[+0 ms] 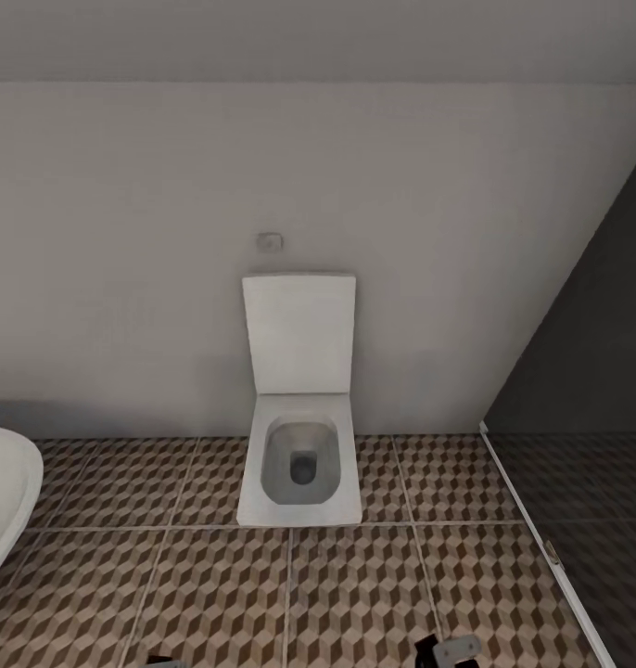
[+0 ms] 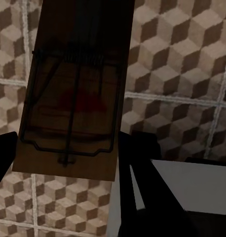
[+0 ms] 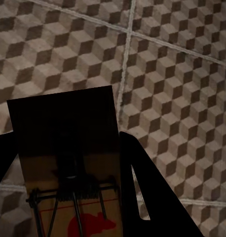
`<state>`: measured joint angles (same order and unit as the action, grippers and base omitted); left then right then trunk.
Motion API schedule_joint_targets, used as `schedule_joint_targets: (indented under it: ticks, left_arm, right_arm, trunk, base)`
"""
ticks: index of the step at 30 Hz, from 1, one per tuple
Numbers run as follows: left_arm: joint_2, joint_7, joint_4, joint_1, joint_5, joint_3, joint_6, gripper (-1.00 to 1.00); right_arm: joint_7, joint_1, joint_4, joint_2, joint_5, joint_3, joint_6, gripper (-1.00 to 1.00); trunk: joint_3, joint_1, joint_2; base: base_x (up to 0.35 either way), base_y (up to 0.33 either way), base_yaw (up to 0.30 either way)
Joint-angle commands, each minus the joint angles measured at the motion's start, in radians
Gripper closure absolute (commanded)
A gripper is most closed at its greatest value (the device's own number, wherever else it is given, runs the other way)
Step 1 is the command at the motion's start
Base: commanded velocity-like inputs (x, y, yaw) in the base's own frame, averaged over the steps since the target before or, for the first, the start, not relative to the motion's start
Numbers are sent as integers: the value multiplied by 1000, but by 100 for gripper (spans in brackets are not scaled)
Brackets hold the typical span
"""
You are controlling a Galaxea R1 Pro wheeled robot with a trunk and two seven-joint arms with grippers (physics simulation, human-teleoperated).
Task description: Take the four mousetraps from the cabinet in the bathroom and place them on the bathroom floor. Make sure all four end up on the same floor surface, and ensure that at least two of them are either under or directly next to the same bathroom sink.
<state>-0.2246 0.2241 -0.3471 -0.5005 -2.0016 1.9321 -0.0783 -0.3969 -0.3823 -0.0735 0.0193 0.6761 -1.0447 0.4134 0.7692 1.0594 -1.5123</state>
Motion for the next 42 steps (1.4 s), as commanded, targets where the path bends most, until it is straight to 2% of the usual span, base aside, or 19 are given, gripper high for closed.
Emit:
schedule_joint_targets:
  ticks: [1,42]
  left_arm:
    - [-1,6,-4,-1,-8,8,-8,100]
    - [5,6,-4,0,-8,8,-8,100]
  right_arm:
    - [-2,0,0,1,10,-9,4,100]
    - [6,3,0,2,11,-9,4,100]
  trunk:
    - [1,0,0]
    - [1,0,0]
  base:
    - [0,0,0]
    - [9,6,0]
